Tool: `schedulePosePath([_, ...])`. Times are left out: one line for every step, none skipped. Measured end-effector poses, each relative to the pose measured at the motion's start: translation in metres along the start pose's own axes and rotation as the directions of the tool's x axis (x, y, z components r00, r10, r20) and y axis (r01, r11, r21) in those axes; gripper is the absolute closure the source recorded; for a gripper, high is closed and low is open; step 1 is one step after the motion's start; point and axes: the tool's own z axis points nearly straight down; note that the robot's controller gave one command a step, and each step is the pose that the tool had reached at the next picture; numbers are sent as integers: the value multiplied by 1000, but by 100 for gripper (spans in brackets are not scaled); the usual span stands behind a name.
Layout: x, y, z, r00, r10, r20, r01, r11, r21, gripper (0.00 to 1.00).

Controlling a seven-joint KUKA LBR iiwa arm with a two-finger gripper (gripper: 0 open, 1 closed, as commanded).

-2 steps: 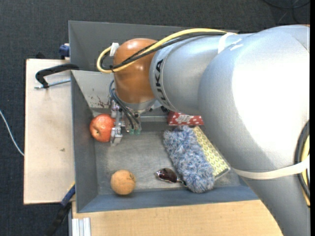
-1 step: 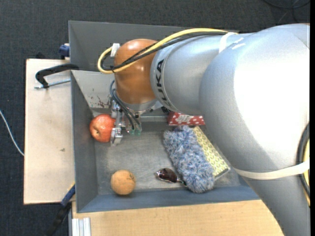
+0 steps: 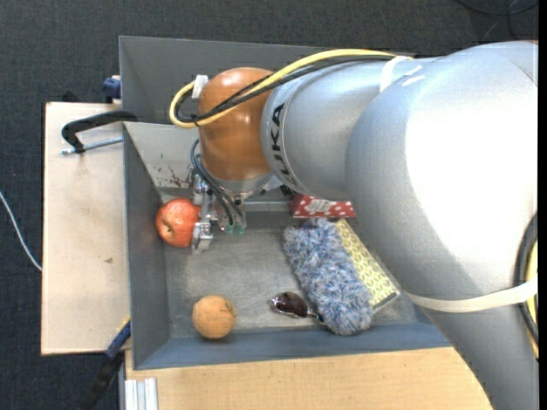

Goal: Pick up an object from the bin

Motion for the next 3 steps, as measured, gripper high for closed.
schedulePosePath([0, 0, 0, 1000, 0, 0, 0, 1000, 0, 100])
schedulePosePath([0, 0, 0, 1000, 0, 0, 0, 1000, 0, 100])
schedulePosePath([0, 0, 0, 1000, 0, 0, 0, 1000, 0, 100])
